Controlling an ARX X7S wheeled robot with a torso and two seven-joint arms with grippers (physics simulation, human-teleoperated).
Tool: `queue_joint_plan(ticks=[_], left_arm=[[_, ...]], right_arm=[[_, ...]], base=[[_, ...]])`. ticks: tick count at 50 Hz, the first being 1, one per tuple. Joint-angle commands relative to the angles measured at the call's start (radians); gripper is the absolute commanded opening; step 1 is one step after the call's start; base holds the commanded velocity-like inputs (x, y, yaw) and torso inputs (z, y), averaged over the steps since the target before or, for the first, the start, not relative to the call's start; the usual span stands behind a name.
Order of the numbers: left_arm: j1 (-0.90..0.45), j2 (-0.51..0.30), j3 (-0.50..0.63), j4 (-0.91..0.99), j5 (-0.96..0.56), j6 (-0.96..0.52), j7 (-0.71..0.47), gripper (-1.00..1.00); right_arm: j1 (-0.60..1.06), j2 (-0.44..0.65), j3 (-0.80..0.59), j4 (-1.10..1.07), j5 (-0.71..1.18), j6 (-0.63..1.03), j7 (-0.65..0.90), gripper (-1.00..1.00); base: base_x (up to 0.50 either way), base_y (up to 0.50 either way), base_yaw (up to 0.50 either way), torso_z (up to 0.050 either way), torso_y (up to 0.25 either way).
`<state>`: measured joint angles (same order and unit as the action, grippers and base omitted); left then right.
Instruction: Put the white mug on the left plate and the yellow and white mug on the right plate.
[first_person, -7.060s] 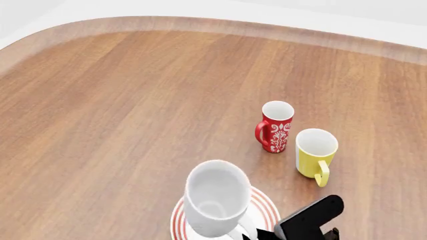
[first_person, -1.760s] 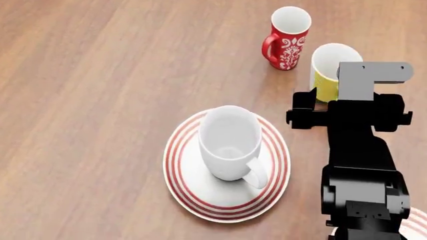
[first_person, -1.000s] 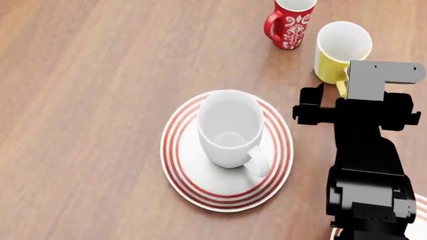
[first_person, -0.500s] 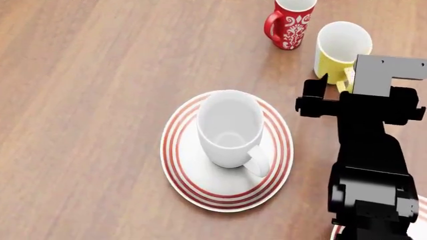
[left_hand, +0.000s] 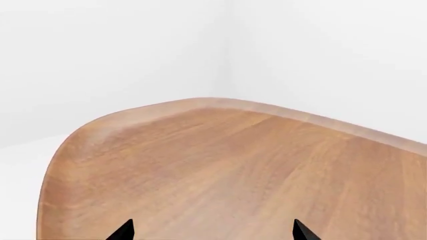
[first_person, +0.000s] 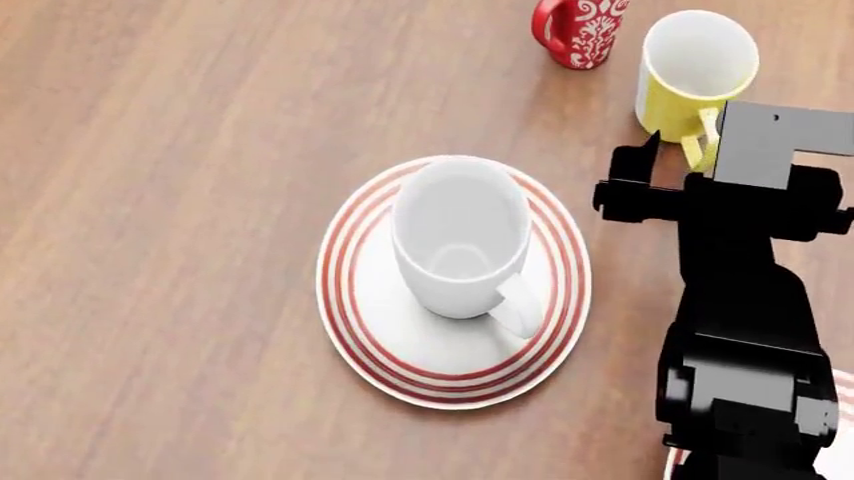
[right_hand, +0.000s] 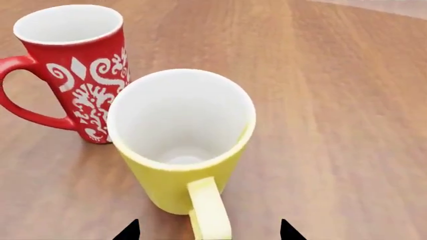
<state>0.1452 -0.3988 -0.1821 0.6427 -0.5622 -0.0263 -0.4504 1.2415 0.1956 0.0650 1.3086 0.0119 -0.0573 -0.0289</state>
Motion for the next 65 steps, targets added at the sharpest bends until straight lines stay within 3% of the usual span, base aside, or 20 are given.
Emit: queue_joint_plan(ticks=[1,14,32,49,65], left_arm=[[0.001,-0.001,0.002,0.001,-0.004,0.000,-0.003,1.00],[0.004,-0.007,-0.002,0.008,-0.011,0.002,-0.005,1.00],[0.003,-0.009,0.006,0.006,-0.007,0.004,-0.006,1.00],[0.006,-0.013,0.012,0.008,-0.008,0.007,-0.003,1.00],[0.003,-0.017,0.012,0.009,-0.013,0.006,-0.008,1.00]], right_arm=[[-0.007,-0.002,0.013,0.000,-0.001,-0.010,-0.008,-1.00],[-0.013,-0.001,0.016,0.000,-0.010,-0.007,-0.009,-1.00],[-0.019,0.008,0.041,-0.018,0.017,-0.237,0.003,-1.00],[-0.244,0.007,0.064,-0.555,0.051,0.027,0.022,-1.00],[-0.222,0.010,0.042,-0.542,0.036,0.077,0.033,-1.00]], base=[[0.00,0.00,0.00,0.000,0.000],[0.00,0.00,0.00,0.000,0.000],[0.00,0.00,0.00,0.000,0.000],[0.00,0.00,0.00,0.000,0.000],[0.00,0.00,0.00,0.000,0.000]])
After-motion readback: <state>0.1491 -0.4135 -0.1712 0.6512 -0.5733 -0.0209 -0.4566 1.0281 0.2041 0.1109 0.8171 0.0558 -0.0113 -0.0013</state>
